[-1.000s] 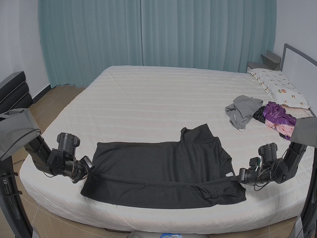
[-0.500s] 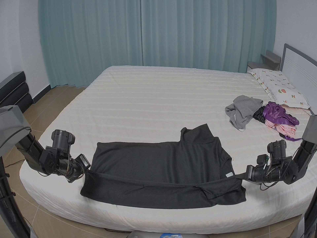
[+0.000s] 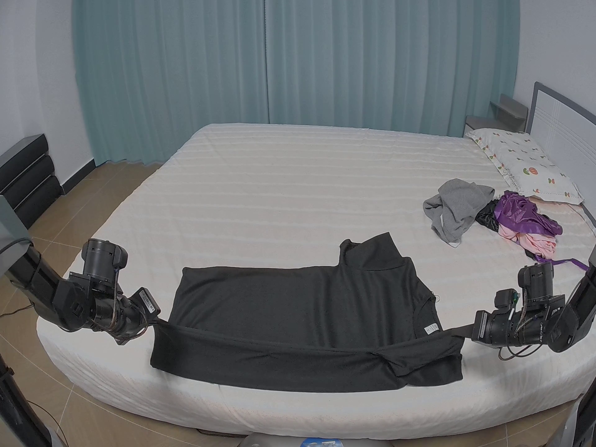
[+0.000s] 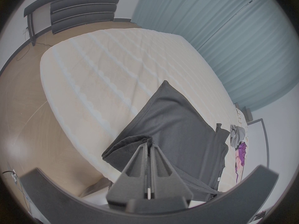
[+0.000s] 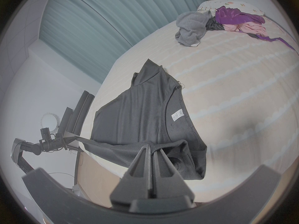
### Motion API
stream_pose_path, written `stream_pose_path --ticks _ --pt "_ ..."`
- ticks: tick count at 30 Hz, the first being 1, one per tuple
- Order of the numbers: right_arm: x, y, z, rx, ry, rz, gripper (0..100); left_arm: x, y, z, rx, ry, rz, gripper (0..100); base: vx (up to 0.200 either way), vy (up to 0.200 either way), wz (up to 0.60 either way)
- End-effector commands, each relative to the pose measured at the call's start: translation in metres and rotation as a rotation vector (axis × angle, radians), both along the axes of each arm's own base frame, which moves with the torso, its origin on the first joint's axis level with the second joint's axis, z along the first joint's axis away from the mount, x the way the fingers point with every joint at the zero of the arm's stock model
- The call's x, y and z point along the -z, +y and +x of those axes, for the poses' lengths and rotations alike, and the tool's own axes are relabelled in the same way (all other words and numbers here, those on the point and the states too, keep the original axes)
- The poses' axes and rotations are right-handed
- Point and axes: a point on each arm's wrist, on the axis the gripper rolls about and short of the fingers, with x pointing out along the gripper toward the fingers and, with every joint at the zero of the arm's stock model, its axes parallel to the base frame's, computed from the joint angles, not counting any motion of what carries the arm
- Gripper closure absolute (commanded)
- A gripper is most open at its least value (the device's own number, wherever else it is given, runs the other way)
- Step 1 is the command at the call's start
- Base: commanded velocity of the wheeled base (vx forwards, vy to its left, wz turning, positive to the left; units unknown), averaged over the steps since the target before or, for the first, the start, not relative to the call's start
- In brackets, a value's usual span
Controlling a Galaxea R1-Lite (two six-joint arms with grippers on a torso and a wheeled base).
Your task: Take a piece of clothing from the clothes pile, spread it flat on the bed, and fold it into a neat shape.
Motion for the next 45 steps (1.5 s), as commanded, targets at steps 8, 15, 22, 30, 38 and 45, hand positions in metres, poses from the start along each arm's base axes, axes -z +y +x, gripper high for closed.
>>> stream_pose_path --ticks 8,15,22,30,38,45 --pt "-0.014 0.000 -0.021 -0.025 -0.029 0.020 100 -0.015 0.003 -0.019 0.009 -0.037 0.010 100 0.000 0.000 0.00" --pt "-0.017 0.000 -0.017 -0.021 -0.052 0.024 100 -0.011 0.005 -0.022 0.008 -0.019 0.017 100 0.000 0.000 0.00" --pt "-0.023 -0.002 0.005 0.012 -0.084 0.046 100 -0.002 0.008 -0.005 -0.008 -0.003 0.009 100 0.000 0.000 0.00" --pt "-0.001 -0.001 0.029 0.016 -0.033 0.042 100 0.021 0.007 0.016 -0.006 0.051 0.006 100 0.000 0.000 0.00" --pt "0.017 0.000 0.052 0.018 -0.010 0.039 100 0.036 0.007 0.038 -0.012 0.062 0.004 100 0.000 0.000 0.00" --pt "0.037 0.005 0.070 0.011 0.015 0.037 100 0.054 0.006 0.056 -0.019 0.083 0.002 100 0.000 0.000 0.00"
